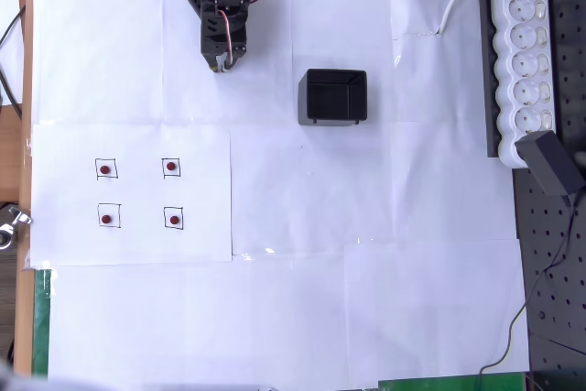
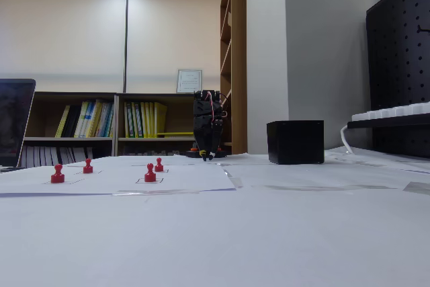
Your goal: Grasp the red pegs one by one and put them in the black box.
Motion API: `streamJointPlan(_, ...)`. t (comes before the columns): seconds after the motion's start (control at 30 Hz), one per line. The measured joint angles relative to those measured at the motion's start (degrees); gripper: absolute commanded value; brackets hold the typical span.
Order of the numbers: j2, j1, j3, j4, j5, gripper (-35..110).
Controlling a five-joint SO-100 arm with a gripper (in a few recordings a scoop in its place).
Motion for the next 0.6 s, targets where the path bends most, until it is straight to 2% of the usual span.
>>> streamJointPlan(0.2, 0.0, -1.32, 0.0, -0.09, -0.44, 0)
streamJointPlan(0.3, 3.87, 2.11, 0.0, -4.92, 7.73, 4)
streamJointPlan(0.4, 10.02, 5.89, 0.0, -16.17, 18.46, 5)
streamJointPlan(0.5, 18.54, 9.14, 0.0, -31.38, 17.05, 7)
streamJointPlan(0.6, 30.67, 13.36, 0.0, -51.24, 13.89, 10)
